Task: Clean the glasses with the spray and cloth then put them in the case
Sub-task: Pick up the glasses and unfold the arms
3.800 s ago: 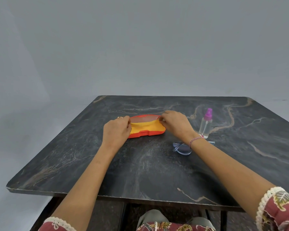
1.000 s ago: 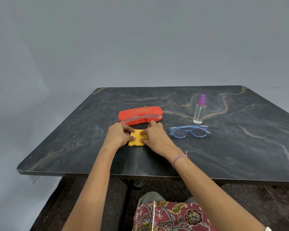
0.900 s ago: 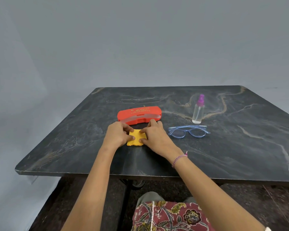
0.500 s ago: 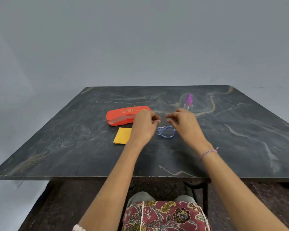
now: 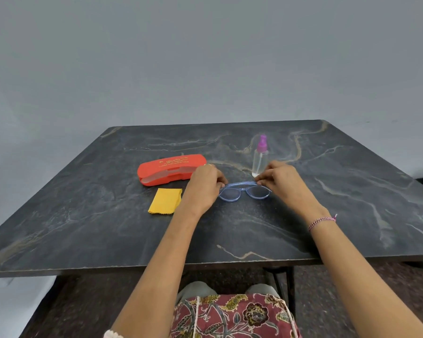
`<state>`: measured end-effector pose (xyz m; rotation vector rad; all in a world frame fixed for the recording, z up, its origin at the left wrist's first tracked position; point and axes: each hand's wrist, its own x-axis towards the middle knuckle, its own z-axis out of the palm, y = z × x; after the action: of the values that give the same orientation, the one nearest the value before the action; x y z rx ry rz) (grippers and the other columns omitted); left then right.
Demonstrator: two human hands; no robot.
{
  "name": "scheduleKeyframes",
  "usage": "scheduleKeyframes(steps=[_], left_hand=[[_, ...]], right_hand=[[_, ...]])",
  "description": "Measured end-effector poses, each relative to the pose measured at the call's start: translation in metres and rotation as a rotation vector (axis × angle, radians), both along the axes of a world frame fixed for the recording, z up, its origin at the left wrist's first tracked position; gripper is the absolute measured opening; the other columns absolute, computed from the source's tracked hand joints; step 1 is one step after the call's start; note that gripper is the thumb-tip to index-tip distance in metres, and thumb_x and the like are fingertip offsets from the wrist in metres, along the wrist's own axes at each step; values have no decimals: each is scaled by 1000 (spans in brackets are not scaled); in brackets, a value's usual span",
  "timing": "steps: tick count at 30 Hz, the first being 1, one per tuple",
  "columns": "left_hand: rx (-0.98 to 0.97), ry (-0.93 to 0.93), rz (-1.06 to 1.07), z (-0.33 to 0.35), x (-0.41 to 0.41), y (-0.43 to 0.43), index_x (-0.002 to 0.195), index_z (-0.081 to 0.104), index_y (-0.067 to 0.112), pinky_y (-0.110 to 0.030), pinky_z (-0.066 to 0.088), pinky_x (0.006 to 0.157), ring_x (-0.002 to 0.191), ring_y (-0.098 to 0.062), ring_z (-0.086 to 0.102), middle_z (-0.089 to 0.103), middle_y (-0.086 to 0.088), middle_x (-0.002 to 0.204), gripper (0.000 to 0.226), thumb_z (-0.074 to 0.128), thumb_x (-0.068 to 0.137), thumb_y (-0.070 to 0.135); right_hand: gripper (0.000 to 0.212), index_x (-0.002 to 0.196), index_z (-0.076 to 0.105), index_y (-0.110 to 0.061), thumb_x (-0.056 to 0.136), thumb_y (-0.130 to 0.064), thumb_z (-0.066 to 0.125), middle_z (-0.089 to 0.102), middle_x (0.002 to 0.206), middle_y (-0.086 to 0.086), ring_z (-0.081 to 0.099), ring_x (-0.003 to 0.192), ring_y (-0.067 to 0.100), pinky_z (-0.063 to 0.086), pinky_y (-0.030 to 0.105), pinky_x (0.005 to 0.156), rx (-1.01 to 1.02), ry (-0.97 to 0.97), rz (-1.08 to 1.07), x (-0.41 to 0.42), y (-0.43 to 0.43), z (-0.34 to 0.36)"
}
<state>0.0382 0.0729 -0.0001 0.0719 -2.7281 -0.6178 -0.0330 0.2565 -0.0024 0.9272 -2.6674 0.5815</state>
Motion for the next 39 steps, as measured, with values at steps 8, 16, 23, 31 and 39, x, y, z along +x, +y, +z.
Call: scheduleKeyframes(steps=[8, 16, 23, 31, 39], left_hand=[[-87, -29, -47, 0, 1, -7, 96, 74, 16, -34, 50, 79, 89, -18, 62, 66, 0, 97, 15, 67, 84, 12], [20, -123, -140, 8, 1, -19, 94, 75, 14, -7, 37, 59, 65, -1, 52, 56, 10, 77, 14, 68, 83, 8], [77, -155, -173, 9, -1, -20, 97, 74, 13, -5, 37, 57, 67, -3, 52, 60, 6, 79, 17, 72, 80, 12], [35, -100, -128, 3, 0, -19, 97, 74, 15, -8, 35, 60, 66, -2, 51, 63, 4, 85, 16, 70, 82, 12], [-229, 31, -34, 0, 3, -5, 95, 72, 21, -27, 43, 68, 88, -13, 58, 64, 4, 95, 15, 67, 83, 30]], right_hand=[[15, 97, 72, -3, 84, -8, 65, 61, 96, 10, 56, 90, 25, 37, 20, 76, -28, 41, 16, -1, 0, -6], [9, 89, 71, -4, 82, -3, 66, 60, 90, 4, 56, 84, 20, 39, 21, 75, -119, 33, 79, -2, 5, -8], [7, 87, 71, -7, 83, -3, 66, 60, 85, -2, 59, 77, 14, 42, 9, 74, -276, -55, 73, -6, 12, -10], [16, 84, 58, -15, 91, -1, 54, 66, 84, 8, 61, 62, -3, 49, 8, 68, -586, -286, -7, -6, 20, -9], [9, 89, 59, -9, 90, -1, 55, 67, 92, 9, 63, 65, 1, 49, 7, 66, -649, -326, -32, -5, 20, -10]])
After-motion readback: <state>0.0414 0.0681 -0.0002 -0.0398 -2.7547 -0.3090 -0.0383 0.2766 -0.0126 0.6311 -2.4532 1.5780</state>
